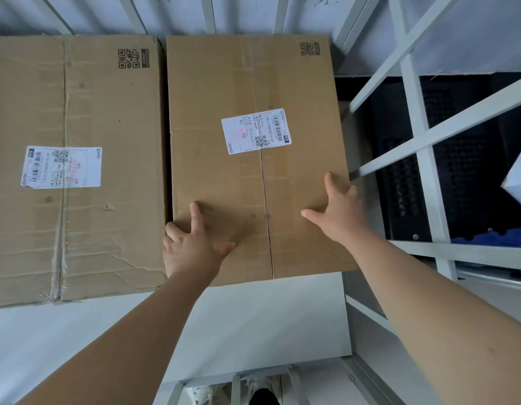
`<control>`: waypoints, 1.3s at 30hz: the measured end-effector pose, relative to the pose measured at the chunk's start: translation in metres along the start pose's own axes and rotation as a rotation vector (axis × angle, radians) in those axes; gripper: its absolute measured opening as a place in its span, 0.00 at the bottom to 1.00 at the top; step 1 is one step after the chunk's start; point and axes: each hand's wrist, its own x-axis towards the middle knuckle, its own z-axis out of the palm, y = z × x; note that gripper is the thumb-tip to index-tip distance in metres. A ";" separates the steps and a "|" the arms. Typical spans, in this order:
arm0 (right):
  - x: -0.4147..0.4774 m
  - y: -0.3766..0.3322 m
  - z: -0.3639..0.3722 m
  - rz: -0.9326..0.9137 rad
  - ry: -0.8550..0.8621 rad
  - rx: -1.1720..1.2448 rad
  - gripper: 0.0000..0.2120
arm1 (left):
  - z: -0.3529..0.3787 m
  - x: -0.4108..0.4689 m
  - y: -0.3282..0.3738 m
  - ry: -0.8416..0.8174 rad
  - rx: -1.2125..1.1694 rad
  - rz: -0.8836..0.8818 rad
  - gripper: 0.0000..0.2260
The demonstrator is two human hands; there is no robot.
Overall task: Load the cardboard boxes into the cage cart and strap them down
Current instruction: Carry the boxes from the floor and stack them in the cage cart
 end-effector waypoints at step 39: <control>-0.578 0.082 -0.276 -0.020 0.848 0.041 0.12 | -0.308 -0.489 0.093 0.404 0.293 1.267 0.19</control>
